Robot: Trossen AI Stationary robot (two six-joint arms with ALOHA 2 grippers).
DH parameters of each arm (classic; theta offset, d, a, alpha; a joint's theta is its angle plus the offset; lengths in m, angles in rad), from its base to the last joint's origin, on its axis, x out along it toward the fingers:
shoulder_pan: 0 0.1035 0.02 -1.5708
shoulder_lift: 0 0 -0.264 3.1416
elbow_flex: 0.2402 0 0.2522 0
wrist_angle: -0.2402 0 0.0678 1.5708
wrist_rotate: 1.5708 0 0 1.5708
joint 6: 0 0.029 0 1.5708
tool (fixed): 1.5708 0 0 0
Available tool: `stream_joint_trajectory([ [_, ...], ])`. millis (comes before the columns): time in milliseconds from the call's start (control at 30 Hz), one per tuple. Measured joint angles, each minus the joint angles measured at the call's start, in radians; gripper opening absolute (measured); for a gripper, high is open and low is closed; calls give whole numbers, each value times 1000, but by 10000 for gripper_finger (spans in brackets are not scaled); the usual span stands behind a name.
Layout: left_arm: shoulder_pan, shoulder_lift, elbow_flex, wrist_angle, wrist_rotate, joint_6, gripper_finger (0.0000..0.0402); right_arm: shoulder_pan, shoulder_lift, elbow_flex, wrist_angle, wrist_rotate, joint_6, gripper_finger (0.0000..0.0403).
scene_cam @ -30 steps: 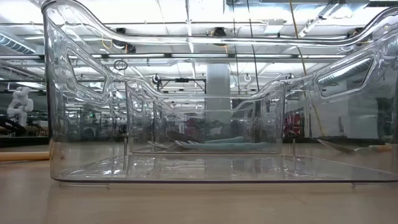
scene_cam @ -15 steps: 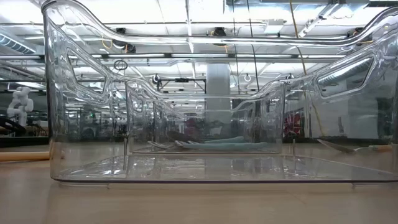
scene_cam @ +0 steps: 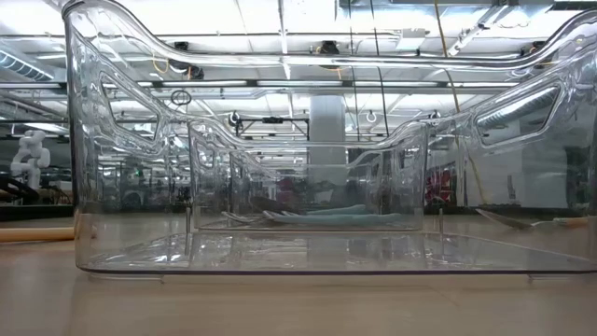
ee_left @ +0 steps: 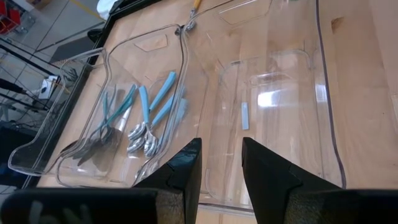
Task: Sort silverware by color (type)
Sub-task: Put the yellow spoon into the bottom transparent bin
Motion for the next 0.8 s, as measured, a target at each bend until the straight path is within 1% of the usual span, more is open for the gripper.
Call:
stream_joint_trajectory([
  [200,0,0,0,0,0,0,115,13,-2,98,-99,5,-4,38],
  [533,0,0,0,0,0,1,115,15,-2,191,-161,5,-69,39],
  [800,0,0,0,0,0,2,115,4,-3,256,-156,84,-171,39],
])
